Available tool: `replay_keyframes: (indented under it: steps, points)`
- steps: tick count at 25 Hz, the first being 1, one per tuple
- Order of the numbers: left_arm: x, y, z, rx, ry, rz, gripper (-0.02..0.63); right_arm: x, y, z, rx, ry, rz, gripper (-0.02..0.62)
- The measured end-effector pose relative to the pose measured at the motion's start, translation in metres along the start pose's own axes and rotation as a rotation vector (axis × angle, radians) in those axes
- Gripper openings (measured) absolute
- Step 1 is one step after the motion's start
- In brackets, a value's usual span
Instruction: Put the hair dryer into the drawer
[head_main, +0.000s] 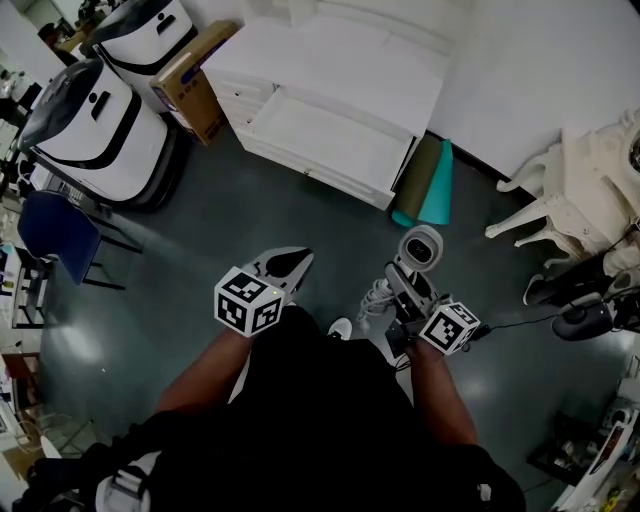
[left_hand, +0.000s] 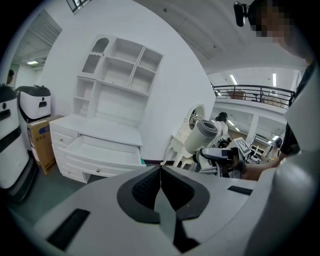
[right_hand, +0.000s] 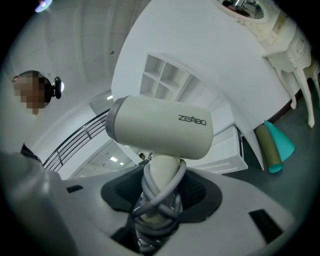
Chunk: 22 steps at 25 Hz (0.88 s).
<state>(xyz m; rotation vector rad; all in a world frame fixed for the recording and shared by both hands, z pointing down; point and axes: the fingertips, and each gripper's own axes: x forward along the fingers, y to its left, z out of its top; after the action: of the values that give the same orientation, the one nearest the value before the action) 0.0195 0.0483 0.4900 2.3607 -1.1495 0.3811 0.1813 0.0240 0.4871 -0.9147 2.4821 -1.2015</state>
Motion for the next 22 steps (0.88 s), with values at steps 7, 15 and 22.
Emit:
replay_keyframes:
  steps: [7,15,22]
  points:
    - [0.02,0.028,0.007,-0.012,0.023,-0.006,0.011,0.024,-0.019,0.013,0.003,0.008,-0.015,0.213]
    - [0.06,0.072,0.041,0.002,0.025,-0.057,0.011,0.062,-0.045,0.043,-0.005,-0.011,-0.076,0.213]
    - [0.087,0.133,0.07,-0.016,0.03,-0.068,0.011,0.116,-0.073,0.072,-0.001,-0.018,-0.145,0.213]
